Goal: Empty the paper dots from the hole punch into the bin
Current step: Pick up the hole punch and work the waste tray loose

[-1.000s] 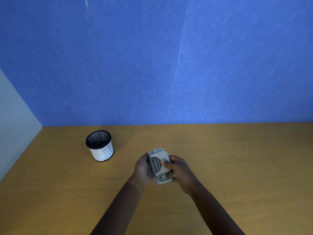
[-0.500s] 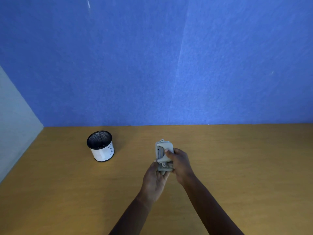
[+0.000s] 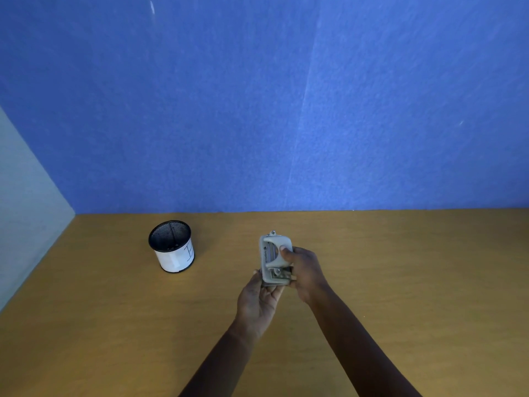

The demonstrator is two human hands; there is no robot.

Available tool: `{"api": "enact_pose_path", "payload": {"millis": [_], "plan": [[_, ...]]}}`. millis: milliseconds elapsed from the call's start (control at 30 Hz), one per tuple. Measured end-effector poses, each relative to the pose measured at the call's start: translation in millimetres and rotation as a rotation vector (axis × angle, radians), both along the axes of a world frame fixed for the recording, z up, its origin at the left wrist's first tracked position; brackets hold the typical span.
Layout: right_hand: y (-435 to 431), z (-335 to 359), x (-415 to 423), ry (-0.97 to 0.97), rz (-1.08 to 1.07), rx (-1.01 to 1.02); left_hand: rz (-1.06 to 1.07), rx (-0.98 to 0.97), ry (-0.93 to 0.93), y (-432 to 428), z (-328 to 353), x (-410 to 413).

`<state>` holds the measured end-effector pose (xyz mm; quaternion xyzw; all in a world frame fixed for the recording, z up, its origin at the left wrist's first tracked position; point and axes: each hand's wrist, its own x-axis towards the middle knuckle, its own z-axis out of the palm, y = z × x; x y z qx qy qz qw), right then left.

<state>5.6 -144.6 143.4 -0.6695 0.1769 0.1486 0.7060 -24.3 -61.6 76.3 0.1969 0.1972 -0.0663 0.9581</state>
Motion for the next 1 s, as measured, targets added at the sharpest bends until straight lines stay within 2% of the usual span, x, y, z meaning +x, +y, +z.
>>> {"api": "enact_pose_path", "payload": {"millis": [333, 600, 767, 933, 1000], "plan": [[3, -7, -6, -0.021, 0.069, -0.055, -0.146, -0.029, -0.048, 13, -2, 7], [5, -8, -8, -0.049, 0.113, -0.196, -0.174, -0.031, -0.055, 14, -2, 11], [1, -6, -4, -0.167, 0.143, -0.385, -0.179, 0.008, -0.072, 12, -6, 12], [-2, -4, 3, -0.126, 0.209, -0.386, -0.175, 0.038, -0.079, 13, -12, 13], [-4, -3, 5, -0.096, 0.216, -0.324, -0.161, 0.021, -0.065, 14, -16, 15]]}}
